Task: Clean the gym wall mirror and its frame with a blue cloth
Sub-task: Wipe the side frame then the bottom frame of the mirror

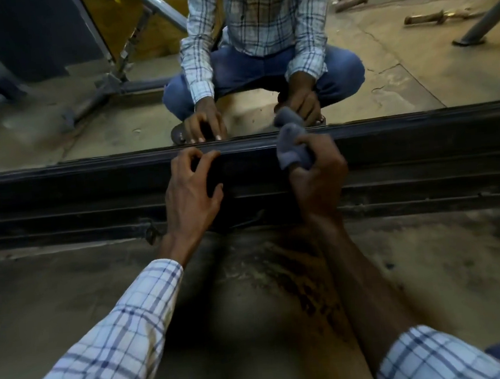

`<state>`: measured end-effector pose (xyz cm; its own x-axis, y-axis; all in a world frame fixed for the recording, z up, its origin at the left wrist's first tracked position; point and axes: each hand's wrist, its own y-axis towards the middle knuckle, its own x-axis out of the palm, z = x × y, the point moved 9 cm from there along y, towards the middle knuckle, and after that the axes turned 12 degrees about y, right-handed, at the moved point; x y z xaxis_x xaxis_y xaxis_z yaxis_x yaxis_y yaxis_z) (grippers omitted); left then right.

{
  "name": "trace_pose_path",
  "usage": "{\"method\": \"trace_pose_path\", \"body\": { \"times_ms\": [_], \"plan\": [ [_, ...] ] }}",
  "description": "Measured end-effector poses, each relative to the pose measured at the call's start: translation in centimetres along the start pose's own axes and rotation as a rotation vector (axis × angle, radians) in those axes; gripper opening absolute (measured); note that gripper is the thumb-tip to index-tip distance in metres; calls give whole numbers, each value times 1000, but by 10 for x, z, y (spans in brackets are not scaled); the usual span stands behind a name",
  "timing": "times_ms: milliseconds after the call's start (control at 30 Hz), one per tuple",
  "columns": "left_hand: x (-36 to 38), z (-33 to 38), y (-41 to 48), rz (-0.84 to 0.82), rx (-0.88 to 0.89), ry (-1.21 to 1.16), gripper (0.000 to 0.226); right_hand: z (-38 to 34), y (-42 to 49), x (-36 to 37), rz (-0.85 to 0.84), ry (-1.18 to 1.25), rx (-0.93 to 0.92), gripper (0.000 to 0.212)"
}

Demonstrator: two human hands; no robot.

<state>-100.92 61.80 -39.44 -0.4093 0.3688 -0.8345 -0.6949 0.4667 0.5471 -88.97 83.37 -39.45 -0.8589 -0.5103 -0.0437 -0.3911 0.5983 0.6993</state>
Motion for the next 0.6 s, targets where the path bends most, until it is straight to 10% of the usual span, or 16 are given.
{"method": "trace_pose_path", "body": {
  "times_ms": [233,433,600],
  "plan": [
    [6,50,9,-8,54,-1,71,14,-2,5,-240,-78,-60,29],
    [13,90,15,-33,78,-26,71,32,17,-58,10,-24,32,38],
    [20,120,19,-51,83,-19,71,52,-13,-35,-408,-124,41,38]
  ]
}}
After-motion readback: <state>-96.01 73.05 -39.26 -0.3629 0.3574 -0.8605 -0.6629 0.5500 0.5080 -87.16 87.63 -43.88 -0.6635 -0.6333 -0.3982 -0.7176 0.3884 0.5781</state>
